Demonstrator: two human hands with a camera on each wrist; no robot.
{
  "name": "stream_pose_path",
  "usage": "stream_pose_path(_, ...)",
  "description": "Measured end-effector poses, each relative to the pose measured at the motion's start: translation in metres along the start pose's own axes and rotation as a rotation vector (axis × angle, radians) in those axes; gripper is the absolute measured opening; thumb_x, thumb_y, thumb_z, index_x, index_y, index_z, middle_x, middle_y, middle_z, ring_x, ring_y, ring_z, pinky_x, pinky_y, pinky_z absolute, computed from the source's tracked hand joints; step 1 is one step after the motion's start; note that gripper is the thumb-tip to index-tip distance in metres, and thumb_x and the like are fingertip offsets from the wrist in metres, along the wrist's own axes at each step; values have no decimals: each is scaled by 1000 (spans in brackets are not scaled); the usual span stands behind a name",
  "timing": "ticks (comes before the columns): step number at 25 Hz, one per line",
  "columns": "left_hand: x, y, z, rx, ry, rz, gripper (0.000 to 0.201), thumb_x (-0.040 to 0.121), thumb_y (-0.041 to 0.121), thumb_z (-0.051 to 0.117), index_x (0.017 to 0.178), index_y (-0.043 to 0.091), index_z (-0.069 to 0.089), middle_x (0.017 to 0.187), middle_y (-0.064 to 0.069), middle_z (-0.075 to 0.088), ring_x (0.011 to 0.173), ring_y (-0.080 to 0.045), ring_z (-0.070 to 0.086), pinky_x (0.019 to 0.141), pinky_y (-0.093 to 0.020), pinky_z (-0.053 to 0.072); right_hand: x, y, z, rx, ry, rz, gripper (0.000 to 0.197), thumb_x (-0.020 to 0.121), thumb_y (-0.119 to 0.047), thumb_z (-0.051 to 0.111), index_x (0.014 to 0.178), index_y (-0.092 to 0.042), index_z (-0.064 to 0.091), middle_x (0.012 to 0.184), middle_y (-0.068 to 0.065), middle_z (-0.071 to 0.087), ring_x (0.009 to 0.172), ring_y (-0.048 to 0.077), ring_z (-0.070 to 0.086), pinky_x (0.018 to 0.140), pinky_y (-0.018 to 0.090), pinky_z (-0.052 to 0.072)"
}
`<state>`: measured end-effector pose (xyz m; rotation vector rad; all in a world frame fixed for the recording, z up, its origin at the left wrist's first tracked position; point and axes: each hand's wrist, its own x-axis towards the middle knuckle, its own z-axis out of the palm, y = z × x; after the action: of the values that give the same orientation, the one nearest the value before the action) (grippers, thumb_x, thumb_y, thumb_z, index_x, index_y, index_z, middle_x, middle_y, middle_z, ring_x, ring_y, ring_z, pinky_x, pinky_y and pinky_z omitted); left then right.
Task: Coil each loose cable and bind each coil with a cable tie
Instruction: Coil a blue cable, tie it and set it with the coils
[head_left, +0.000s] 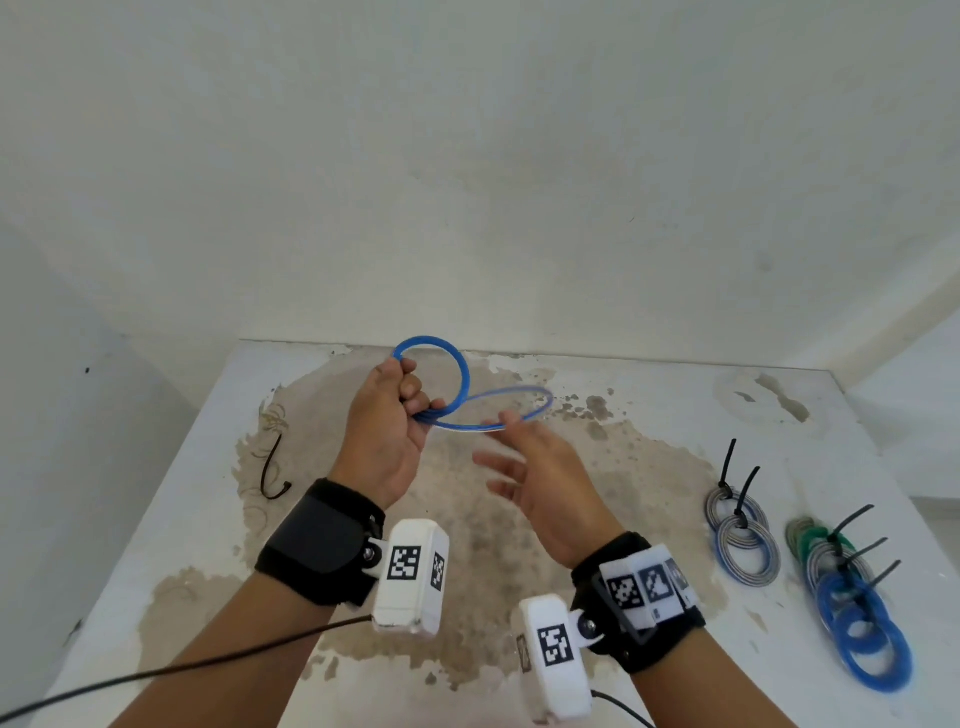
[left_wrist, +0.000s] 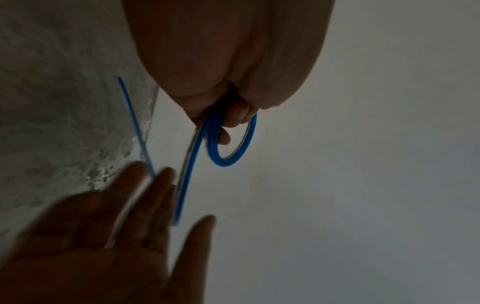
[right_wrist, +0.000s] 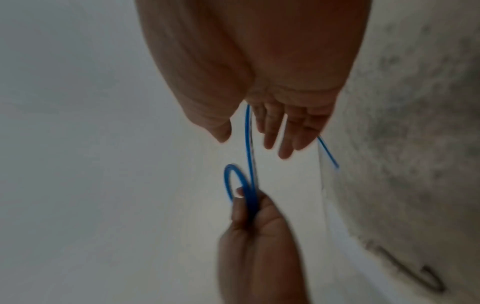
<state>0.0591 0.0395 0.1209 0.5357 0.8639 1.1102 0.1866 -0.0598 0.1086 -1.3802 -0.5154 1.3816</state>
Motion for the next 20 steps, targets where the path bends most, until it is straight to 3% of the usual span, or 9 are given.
stream_pose_path(2,-4,-8,-1,32,-2,-3,27,109,21,34,89,14,51,60,6,40,49,-6,38,71,-29,53,5,-8,2,235,78,-80,25,105,-36,50,109,-16,63,97,0,73,89,16,71,76,31,51)
stream_pose_path(5,-4,-11,-3,-20,32,-26,28,109,20,33,88,14,50,61,6,41,48,-7,39,68,-29,56,4,-11,5,192,61,-152,28,110,-29,38,104,-12,59,73,1,66,81,16,72,75,30,52)
stream_pose_path(13,14,-1,-8,-114,130,-70,32,110,18,30,84,14,48,57,7,38,44,-8,35,62,-26,57,-6,0,8,-14,-49,-160,30,111,-25,34,95,-13,57,64,-5,64,88,15,73,80,27,51)
stream_pose_path(20,-7,0,-17,206,-246,-147,25,109,20,37,91,11,53,67,4,46,54,-7,44,68,-27,57,8,-21,-12,-220,21,-225,32,111,-32,34,124,-18,60,61,-10,55,72,12,68,69,28,48)
